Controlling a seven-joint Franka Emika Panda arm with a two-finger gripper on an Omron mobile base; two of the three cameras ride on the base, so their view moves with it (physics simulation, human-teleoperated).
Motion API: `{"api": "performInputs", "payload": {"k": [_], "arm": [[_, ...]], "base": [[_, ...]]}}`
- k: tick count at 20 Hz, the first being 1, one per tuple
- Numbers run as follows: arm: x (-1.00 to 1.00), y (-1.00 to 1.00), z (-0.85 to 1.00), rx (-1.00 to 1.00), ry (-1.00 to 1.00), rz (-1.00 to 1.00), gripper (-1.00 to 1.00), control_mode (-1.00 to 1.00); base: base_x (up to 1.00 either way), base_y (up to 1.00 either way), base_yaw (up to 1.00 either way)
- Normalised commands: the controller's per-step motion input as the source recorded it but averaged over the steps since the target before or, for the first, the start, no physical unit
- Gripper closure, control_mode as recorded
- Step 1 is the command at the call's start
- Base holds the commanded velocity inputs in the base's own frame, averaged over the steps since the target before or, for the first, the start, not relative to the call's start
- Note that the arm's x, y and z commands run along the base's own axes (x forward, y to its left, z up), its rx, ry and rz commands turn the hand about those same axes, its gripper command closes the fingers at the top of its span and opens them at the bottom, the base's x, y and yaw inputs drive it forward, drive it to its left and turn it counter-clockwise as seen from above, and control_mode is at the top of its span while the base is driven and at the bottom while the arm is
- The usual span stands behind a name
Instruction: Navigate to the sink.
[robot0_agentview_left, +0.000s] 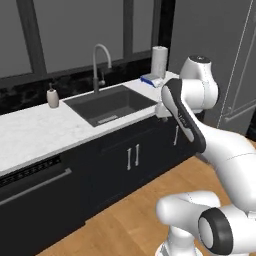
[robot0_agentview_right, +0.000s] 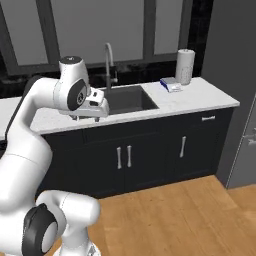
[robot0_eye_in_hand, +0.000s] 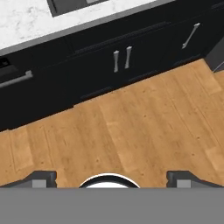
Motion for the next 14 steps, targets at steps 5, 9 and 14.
{"api": "performInputs", "payload": {"k": [5,9,14], "arm": [[0.0,0.0,0.0,0.0,0.0,0.0,-1.0,1.0],[0.0,0.0,0.0,0.0,0.0,0.0,-1.0,1.0],[0.0,0.0,0.0,0.0,0.0,0.0,-1.0,1.0]], "base": [[1.0,-0.62,0.25],[1.0,-0.6,0.27],[0.82,-0.4,0.4]]}}
